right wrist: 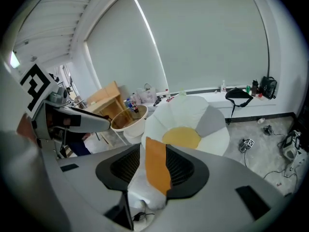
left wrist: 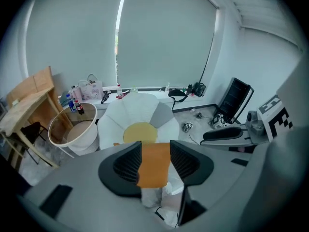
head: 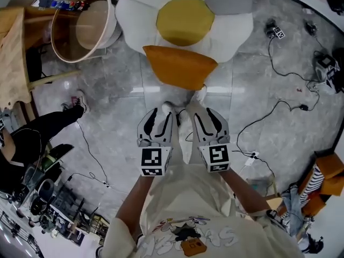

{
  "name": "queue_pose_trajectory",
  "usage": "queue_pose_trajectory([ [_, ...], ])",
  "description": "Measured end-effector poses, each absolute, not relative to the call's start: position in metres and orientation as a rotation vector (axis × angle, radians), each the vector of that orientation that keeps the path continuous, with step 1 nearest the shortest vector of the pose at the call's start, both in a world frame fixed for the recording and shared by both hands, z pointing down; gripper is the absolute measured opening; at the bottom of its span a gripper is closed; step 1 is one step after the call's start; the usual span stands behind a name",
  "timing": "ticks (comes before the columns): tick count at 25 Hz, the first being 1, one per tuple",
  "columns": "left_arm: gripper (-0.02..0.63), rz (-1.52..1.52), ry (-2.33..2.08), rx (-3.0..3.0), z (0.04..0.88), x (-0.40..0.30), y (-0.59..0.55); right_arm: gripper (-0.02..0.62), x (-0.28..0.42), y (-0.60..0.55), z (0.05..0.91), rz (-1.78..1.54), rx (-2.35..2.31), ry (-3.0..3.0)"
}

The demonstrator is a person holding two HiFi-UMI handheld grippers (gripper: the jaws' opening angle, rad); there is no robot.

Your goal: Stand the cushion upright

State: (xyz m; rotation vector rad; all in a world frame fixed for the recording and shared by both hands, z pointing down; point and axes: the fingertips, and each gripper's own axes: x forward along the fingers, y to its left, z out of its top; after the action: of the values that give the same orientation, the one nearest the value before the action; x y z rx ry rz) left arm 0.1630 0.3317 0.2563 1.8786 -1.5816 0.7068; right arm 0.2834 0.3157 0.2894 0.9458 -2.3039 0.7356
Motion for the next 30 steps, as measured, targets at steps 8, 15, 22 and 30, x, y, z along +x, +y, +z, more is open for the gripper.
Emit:
queue_pose_trajectory([
  [8, 0.308, 0.73, -1.561, 1.806, 0.304, 0.153, 0.328, 0.235, 0.278, 0.307, 0.338, 0.805, 0.979, -2.251],
  [15, 0.341, 0.779, -1.501, 1.86, 0.351, 0.13, 0.316, 0.247, 0.267, 0.299, 0.391, 0.822, 1.045, -2.161],
  [22, 0.38, 0.733, -1.446, 1.884, 0.411, 0.101, 0.3, 0.313, 0.243, 0.288, 0.457, 0.828, 1.149, -2.045],
  [30, 0.385, 0.79, -1.359, 2.003, 0.493, 0.073, 0.283, 0.334, 0.227, 0.27, 0.525, 0.729, 1.303, -1.969],
])
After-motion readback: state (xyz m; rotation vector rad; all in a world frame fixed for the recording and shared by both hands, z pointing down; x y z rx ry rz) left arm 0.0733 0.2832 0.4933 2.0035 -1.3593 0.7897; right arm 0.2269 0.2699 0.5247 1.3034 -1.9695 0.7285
